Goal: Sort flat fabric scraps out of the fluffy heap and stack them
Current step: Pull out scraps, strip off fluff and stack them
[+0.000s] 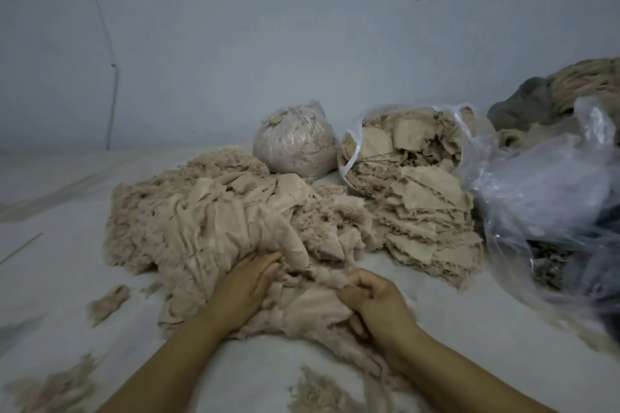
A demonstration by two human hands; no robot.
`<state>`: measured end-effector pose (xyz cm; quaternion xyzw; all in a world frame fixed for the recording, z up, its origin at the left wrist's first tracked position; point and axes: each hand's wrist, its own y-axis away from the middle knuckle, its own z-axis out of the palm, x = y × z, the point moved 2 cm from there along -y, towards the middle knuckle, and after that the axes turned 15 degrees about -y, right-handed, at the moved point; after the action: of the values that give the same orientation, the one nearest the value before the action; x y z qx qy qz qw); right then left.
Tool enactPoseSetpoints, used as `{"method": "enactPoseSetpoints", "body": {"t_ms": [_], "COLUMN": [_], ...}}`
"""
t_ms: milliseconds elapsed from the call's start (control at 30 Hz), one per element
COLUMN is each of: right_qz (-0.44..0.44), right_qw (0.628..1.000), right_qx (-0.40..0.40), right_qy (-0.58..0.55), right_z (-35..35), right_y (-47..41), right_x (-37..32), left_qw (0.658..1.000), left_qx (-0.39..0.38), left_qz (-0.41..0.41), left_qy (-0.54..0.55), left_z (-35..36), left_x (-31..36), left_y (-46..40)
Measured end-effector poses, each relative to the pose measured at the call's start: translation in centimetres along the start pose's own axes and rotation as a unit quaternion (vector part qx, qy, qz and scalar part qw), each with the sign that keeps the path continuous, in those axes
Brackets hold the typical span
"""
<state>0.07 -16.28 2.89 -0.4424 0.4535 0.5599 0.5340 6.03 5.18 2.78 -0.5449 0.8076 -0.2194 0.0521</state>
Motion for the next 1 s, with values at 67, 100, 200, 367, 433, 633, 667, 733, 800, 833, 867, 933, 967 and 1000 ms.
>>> {"method": "enactPoseSetpoints", "body": {"t_ms": [67, 100, 200, 367, 433, 633, 667, 733, 800, 833, 867, 933, 967, 1000], "right_qz": [-0.008, -0.005, 0.023, -0.052, -0.084, -0.087, -0.085, -0.084, -0.076, -0.069, -0.058, -0.033, -0.027, -0.03], "right_qw": [1.0, 1.0, 0.999, 0.996, 0.98, 0.969, 0.969, 0.966, 0.967, 0.97, 0.973, 0.976, 0.977, 0.978], "right_qx": [0.02, 0.017, -0.032, 0.026, 0.097, 0.114, 0.1, 0.079, 0.069, 0.061, 0.046, 0.008, 0.011, 0.034], "right_qy": [-0.02, -0.024, -0.002, -0.071, -0.153, -0.199, -0.209, -0.232, -0.235, -0.227, -0.217, -0.214, -0.212, -0.205], "right_z": [-1.3, -1.5, -1.4, -2.1, -3.6, -4.9, -4.5, -4.0, -4.3, -4.5, -4.6, -4.6, -4.6, -4.7], "right_y": [0.0, 0.0, -0.6, -1.9, -2.4, -2.9, -2.9, -2.8, -2.6, -2.5, -2.3, -2.0, -2.1, -2.1], "right_x": [-0.3, -0.6, -1.0, -1.1, -1.2, -1.2, -1.2, -1.3, -1.2, -1.2, -1.2, -1.2, -1.1, -1.1], "left_qw": [0.999, 0.997, 0.995, 0.996, 0.996, 0.977, 0.958, 0.855, 0.769, 0.77, 0.798, 0.851, 0.857, 0.852], "left_qx": [0.041, 0.045, 0.004, -0.003, -0.012, -0.077, -0.125, -0.228, -0.215, -0.179, -0.146, -0.124, -0.126, -0.125], "left_qz": [0.027, 0.046, 0.103, 0.036, 0.014, -0.074, -0.09, -0.148, -0.189, -0.195, -0.192, -0.148, -0.13, -0.13], "left_qy": [0.018, 0.034, -0.002, 0.078, 0.09, 0.184, 0.242, 0.441, 0.572, 0.58, 0.553, 0.489, 0.483, 0.492], "left_z": [0.0, -0.1, 0.4, 2.2, 2.6, 1.4, 1.4, 2.2, 2.1, 2.2, 2.2, 2.1, 2.1, 2.1], "left_x": [1.4, 2.3, 4.7, 6.0, 5.5, 6.9, 8.0, 10.0, 11.3, 11.3, 11.2, 11.4, 11.6, 11.5], "left_y": [-0.5, -0.7, -1.4, -1.2, -0.9, -2.0, -2.1, -2.0, -1.8, -1.7, -1.8, -1.7, -1.6, -1.5]}}
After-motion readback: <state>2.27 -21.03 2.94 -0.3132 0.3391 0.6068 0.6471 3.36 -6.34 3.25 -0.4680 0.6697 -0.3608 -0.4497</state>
